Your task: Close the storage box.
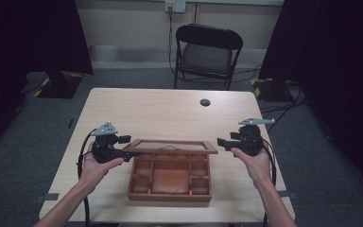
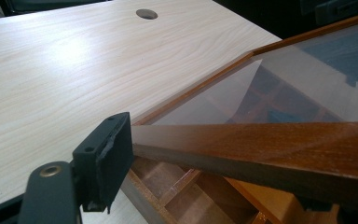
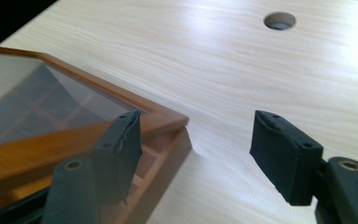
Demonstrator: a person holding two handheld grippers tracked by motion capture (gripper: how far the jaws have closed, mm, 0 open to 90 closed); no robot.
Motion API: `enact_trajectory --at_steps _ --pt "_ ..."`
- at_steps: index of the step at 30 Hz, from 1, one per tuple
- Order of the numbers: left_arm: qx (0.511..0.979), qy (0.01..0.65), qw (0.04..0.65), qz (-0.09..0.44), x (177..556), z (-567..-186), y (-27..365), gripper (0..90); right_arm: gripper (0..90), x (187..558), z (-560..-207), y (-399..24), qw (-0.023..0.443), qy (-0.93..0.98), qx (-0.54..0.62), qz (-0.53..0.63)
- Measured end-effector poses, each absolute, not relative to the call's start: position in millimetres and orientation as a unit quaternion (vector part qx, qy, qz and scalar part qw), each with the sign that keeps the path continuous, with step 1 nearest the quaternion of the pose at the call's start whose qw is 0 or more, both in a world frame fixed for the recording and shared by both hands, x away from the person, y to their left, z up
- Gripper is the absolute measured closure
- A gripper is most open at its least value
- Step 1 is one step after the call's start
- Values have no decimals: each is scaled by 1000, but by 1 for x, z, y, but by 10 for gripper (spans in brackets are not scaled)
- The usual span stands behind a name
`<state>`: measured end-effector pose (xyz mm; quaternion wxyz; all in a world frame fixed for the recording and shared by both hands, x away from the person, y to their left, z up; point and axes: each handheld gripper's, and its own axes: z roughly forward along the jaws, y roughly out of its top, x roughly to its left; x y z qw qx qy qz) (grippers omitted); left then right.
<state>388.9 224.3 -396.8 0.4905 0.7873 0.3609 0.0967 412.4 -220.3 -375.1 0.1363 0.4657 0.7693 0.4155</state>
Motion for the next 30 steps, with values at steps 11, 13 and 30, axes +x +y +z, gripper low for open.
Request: enact_trajectory --at_steps 11,13,30 --pt "790 361 487 97 385 -400 225 219 387 403 -317 -187 120 771 381 496" --pt "791 357 486 100 385 -401 225 218 400 402 -310 -178 107 776 363 505" --pt "797 354 479 101 379 -409 226 222 710 385 -302 -98 -23 838 234 493"
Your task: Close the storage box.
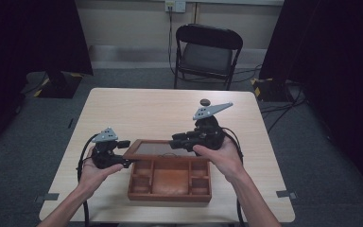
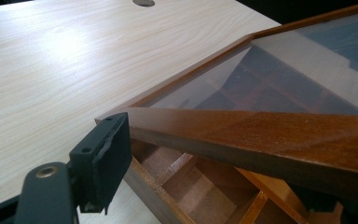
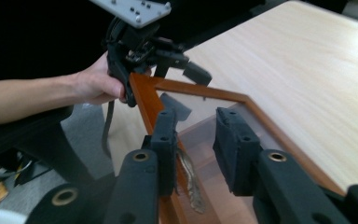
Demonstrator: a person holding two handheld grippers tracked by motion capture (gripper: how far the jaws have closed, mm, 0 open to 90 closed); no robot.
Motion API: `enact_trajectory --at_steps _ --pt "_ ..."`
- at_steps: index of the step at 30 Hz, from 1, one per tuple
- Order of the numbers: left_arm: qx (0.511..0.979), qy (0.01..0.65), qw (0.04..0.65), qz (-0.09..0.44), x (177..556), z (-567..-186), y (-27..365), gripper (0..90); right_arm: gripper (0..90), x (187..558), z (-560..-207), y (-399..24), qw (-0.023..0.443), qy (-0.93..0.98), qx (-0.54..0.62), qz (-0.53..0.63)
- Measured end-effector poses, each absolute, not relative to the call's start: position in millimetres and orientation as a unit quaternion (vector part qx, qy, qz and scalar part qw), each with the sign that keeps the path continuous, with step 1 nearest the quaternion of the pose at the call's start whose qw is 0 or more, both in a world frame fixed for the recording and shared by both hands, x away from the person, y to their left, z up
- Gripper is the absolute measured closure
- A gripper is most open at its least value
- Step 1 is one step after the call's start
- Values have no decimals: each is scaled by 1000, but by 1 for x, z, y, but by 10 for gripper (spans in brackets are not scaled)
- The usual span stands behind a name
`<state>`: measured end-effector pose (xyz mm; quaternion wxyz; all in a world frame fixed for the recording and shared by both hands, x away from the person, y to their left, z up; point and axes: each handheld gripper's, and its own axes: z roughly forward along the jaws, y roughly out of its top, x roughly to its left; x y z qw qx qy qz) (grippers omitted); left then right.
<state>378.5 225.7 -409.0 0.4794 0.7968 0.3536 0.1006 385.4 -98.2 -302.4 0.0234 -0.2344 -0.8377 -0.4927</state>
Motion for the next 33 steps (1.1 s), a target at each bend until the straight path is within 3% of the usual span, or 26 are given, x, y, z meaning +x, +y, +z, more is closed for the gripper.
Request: enact_trajectory --at_steps 19,33 --pt "800 350 479 96 375 -413 228 210 787 389 -335 -88 90 -856 -230 -454" --pt "800 365 469 85 384 -419 233 214 816 390 -336 -87 102 -852 -238 -454"
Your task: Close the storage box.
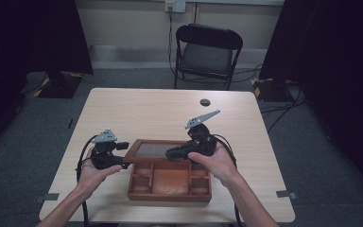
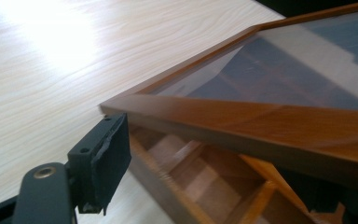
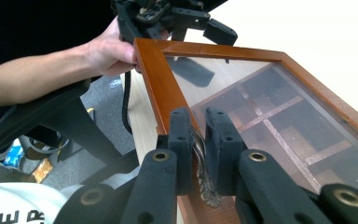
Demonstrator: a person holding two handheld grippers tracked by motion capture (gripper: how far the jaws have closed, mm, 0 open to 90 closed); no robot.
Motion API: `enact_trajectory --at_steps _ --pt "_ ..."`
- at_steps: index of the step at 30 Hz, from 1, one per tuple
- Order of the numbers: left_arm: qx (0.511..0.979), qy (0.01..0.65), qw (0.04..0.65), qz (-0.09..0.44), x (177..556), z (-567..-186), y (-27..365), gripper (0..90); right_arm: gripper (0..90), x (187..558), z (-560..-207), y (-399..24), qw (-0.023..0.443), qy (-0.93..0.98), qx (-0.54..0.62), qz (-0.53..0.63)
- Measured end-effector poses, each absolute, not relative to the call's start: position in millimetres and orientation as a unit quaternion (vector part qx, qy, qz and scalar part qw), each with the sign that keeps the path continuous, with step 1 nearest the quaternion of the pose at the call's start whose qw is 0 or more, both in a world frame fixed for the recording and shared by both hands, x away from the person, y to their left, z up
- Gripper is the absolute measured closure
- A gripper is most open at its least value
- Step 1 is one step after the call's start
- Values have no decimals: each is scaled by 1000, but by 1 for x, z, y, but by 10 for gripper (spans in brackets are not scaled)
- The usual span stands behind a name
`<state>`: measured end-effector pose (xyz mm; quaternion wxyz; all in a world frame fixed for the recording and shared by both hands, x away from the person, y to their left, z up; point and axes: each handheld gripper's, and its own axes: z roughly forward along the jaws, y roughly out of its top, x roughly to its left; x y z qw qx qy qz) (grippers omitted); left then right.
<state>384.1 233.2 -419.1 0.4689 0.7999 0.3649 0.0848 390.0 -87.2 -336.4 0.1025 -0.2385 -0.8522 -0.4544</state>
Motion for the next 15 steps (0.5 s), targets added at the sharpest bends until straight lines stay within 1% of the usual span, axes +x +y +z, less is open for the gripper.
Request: enact_trajectory --at_steps 6,13,15 --pt "804 383 446 84 393 -427 247 224 816 389 -336 -87 99 -852 -239 -455" --pt "790 423 434 96 403 -433 266 233 818 388 -337 -86 100 -855 -235 -452" --pt "786 430 432 101 405 -433 270 233 819 386 -342 -86 107 -855 -232 -451"
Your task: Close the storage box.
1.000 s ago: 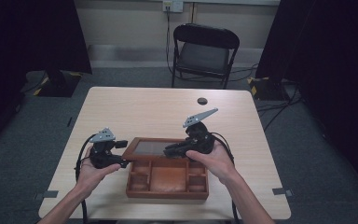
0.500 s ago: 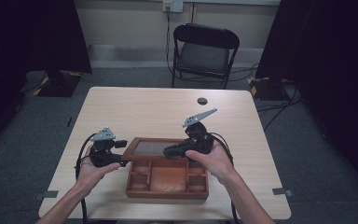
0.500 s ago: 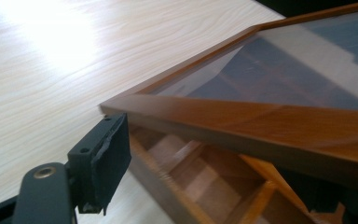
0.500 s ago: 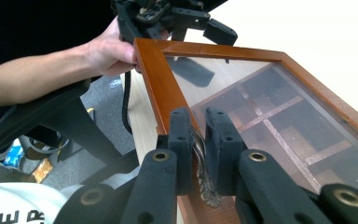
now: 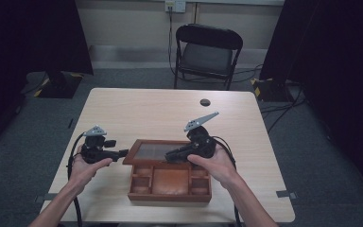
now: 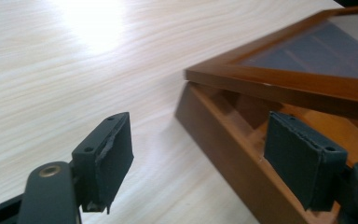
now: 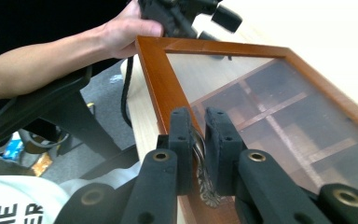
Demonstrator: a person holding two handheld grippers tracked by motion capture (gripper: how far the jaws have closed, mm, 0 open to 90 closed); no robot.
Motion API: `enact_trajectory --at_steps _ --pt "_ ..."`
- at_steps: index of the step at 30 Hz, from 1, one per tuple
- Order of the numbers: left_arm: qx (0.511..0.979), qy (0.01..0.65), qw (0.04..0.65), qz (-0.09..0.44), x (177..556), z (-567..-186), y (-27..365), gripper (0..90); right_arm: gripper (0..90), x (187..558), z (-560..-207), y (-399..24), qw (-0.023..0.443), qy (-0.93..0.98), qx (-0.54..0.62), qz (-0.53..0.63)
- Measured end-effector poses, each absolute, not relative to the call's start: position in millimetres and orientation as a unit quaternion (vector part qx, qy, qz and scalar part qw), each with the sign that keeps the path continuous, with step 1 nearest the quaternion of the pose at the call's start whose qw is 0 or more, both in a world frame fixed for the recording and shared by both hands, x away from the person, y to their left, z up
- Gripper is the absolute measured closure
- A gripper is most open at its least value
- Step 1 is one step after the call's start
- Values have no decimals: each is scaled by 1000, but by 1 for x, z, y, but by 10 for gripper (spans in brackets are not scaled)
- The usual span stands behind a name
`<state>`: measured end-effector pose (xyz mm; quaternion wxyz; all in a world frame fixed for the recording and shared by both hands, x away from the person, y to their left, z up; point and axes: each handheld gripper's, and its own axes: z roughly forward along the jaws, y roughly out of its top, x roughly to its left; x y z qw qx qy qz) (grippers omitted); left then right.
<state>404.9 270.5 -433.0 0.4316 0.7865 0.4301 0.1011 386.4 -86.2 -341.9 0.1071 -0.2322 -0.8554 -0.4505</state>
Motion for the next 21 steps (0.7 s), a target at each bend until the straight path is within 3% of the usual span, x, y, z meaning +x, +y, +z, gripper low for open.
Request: enact_trajectory --at_steps 21 --pt "776 445 433 109 410 -434 283 232 818 368 -359 -83 93 -870 -223 -430"
